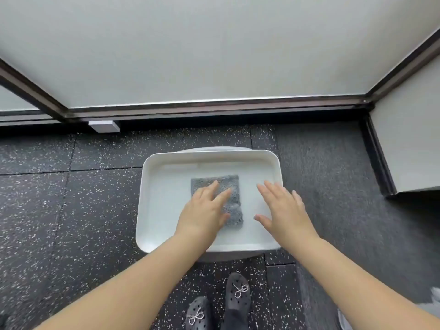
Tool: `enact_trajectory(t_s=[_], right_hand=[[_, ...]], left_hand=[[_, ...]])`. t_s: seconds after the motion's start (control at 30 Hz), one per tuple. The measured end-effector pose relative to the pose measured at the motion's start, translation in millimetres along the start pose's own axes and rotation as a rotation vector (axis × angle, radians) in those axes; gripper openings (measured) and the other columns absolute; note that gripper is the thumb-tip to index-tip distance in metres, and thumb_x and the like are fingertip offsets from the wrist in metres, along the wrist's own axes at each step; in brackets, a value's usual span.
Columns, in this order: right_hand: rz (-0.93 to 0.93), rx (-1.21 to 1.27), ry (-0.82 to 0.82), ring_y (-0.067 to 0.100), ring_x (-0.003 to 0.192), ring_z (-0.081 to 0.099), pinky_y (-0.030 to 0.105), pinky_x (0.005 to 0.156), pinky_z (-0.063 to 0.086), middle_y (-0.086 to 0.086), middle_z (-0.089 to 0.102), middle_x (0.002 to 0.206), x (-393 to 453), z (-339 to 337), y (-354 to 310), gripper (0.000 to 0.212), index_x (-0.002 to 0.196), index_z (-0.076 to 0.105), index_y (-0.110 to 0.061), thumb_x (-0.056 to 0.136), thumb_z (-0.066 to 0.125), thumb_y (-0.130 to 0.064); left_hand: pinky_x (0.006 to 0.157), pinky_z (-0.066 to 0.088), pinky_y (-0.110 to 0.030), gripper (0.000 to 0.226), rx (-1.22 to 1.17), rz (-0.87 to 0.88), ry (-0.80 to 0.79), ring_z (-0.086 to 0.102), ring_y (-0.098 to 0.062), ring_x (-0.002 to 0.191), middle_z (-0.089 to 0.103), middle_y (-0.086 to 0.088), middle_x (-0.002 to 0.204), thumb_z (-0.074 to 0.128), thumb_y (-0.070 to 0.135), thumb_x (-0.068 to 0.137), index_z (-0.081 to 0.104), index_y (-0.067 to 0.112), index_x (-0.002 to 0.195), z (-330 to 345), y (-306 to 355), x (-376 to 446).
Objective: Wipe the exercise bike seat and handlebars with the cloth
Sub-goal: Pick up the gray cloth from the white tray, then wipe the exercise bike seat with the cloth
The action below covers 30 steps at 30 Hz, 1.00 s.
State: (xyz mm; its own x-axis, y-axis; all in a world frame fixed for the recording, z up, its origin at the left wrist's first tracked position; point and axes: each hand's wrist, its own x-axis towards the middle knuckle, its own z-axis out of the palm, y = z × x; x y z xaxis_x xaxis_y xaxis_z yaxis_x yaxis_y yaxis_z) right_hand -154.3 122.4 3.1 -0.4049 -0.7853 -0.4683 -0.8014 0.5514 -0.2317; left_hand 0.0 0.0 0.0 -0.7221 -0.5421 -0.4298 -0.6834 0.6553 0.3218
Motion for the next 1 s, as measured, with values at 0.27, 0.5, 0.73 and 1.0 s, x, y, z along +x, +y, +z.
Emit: enact_trajectory(t_s=[0.27,0.5,0.73,1.0], right_hand=[[-0.012,-0.111,-0.059,0.018,0.149,-0.01,0.047,0.119,0.001,-0.004,-0.015,0.161,16,28,2,0.093,0.15,-0.004,-0.033,0.082,0.054,-0.06],[-0.006,-0.079,-0.052,0.018,0.149,-0.01,0.044,0.118,0.005,-0.004,-0.016,0.161,18,30,2,0.093,0.15,-0.001,-0.034,0.082,0.056,-0.059],[0.004,0.013,-0.008,0.018,0.149,-0.003,0.045,0.12,0.001,-0.002,-0.002,0.162,8,5,-3,0.079,0.15,0.009,-0.032,0.087,0.055,-0.049],[0.018,0.199,0.22,0.018,0.145,0.018,0.04,0.116,0.018,-0.004,0.023,0.157,-36,-104,-20,0.062,0.146,0.027,-0.031,0.091,0.056,-0.033]], left_hand=[[0.111,0.031,-0.042,0.074,0.105,-0.066,-0.028,0.002,-0.031,0.144,0.0,0.0,0.159,0.056,0.048,0.085,0.012,0.043,0.144,23,0,24],[0.087,0.049,-0.04,0.059,0.161,-0.007,0.035,0.034,-0.033,0.125,0.032,-0.008,0.146,0.058,0.033,0.088,0.031,0.035,0.141,27,-3,20],[0.074,0.051,-0.042,0.04,-0.065,-0.023,0.084,0.047,-0.029,0.1,0.047,-0.005,0.111,0.052,0.002,0.079,0.057,0.022,0.113,-8,-2,20],[0.078,0.044,-0.025,0.04,-0.295,0.091,0.341,0.049,-0.02,0.105,0.052,-0.002,0.116,0.06,0.002,0.075,0.064,0.022,0.109,-126,41,-12]])
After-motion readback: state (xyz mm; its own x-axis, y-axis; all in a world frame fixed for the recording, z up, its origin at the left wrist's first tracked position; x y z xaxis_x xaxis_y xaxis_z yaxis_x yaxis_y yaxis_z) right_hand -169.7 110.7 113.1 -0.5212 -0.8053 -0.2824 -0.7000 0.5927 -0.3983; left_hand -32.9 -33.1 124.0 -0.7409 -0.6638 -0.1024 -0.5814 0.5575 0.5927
